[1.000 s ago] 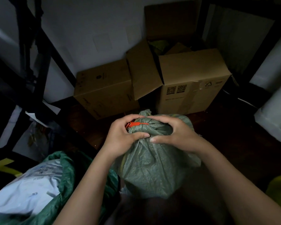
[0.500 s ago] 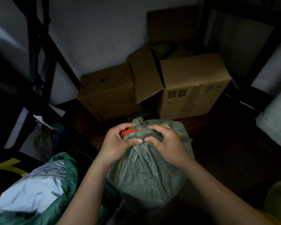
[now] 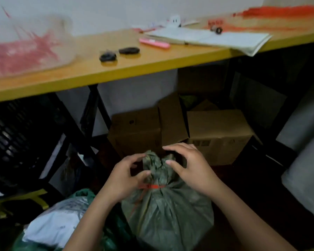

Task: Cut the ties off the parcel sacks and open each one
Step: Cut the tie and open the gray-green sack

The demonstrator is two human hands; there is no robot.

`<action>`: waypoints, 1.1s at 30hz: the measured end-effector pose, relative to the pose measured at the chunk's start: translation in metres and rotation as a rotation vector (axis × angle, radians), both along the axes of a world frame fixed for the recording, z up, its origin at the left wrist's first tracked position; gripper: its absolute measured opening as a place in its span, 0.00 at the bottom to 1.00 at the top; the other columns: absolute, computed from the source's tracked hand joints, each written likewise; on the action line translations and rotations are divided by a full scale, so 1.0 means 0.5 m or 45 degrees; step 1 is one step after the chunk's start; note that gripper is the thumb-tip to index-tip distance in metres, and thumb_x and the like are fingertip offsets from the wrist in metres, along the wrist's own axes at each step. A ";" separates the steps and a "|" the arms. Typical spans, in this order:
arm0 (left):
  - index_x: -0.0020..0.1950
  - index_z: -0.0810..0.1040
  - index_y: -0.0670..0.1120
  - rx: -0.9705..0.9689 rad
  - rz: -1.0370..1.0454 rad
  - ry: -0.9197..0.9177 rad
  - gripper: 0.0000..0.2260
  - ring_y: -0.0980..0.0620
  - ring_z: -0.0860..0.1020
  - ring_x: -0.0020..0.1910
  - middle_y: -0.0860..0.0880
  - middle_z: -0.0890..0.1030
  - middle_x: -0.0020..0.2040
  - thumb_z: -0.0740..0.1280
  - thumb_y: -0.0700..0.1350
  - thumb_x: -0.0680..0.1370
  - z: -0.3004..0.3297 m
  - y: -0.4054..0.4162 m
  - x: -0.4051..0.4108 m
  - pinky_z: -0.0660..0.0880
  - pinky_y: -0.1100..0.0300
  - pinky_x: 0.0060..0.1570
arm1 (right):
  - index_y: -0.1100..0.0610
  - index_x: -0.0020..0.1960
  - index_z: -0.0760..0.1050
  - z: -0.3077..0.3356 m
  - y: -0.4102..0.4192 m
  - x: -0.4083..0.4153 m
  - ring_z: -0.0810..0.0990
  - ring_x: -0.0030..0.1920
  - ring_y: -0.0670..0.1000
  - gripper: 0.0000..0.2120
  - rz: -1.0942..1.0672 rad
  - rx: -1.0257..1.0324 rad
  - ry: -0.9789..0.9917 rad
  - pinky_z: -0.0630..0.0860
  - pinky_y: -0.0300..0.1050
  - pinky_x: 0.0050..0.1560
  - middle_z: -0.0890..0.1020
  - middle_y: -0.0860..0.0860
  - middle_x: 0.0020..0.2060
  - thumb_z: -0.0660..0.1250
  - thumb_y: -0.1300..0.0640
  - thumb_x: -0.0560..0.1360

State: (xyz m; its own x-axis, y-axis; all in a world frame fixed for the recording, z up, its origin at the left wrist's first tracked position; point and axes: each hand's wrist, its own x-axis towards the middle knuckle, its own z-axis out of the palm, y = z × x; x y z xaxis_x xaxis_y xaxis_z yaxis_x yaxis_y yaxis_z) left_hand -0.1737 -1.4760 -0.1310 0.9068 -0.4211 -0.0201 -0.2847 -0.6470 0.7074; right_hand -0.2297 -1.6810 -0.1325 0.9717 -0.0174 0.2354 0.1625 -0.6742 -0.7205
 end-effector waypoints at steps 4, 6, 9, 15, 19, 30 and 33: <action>0.63 0.76 0.57 -0.121 -0.107 -0.248 0.18 0.65 0.78 0.51 0.60 0.80 0.53 0.72 0.48 0.74 0.134 -0.011 -0.038 0.76 0.68 0.50 | 0.48 0.60 0.79 0.131 0.017 -0.029 0.75 0.57 0.39 0.11 0.032 0.009 -0.376 0.73 0.41 0.59 0.80 0.40 0.54 0.68 0.53 0.77; 0.60 0.79 0.57 -0.231 -0.141 -0.456 0.15 0.64 0.80 0.46 0.60 0.82 0.47 0.72 0.47 0.74 0.204 -0.017 -0.055 0.78 0.65 0.46 | 0.53 0.56 0.81 0.206 0.026 -0.038 0.78 0.52 0.40 0.09 -0.019 0.015 -0.667 0.75 0.37 0.52 0.82 0.43 0.49 0.69 0.58 0.77; 0.56 0.81 0.54 -0.390 -0.109 -0.761 0.11 0.61 0.81 0.42 0.59 0.83 0.44 0.71 0.45 0.75 0.294 -0.017 -0.065 0.77 0.66 0.41 | 0.57 0.53 0.82 0.320 0.029 -0.032 0.80 0.47 0.43 0.07 -0.085 0.059 -1.017 0.75 0.35 0.48 0.83 0.47 0.45 0.69 0.62 0.77; 0.53 0.82 0.47 -0.302 0.260 -1.246 0.09 0.57 0.78 0.45 0.56 0.80 0.46 0.65 0.42 0.76 0.429 -0.004 0.009 0.74 0.66 0.46 | 0.54 0.51 0.82 0.481 0.042 0.098 0.79 0.45 0.45 0.07 -0.087 -0.109 -0.771 0.76 0.42 0.49 0.81 0.44 0.43 0.66 0.59 0.76; 0.57 0.80 0.47 0.089 0.438 -1.174 0.10 0.43 0.74 0.57 0.46 0.79 0.56 0.66 0.45 0.77 0.459 0.009 0.104 0.71 0.49 0.57 | 0.55 0.52 0.82 0.484 0.080 0.210 0.79 0.52 0.51 0.10 -0.164 -0.315 -0.425 0.75 0.45 0.54 0.84 0.50 0.49 0.66 0.51 0.77; 0.64 0.76 0.53 0.352 0.421 -1.049 0.16 0.48 0.58 0.67 0.48 0.69 0.67 0.64 0.55 0.77 0.423 0.018 0.181 0.62 0.46 0.63 | 0.57 0.43 0.77 0.501 0.113 0.300 0.77 0.47 0.54 0.22 -0.272 -0.548 0.018 0.71 0.46 0.42 0.78 0.51 0.39 0.71 0.36 0.68; 0.64 0.75 0.53 0.367 0.413 -1.019 0.16 0.49 0.58 0.67 0.48 0.68 0.67 0.63 0.56 0.78 0.423 0.016 0.180 0.61 0.48 0.64 | 0.56 0.35 0.68 0.529 0.118 0.294 0.72 0.35 0.50 0.21 -0.260 -0.658 0.098 0.66 0.43 0.31 0.72 0.50 0.33 0.73 0.42 0.70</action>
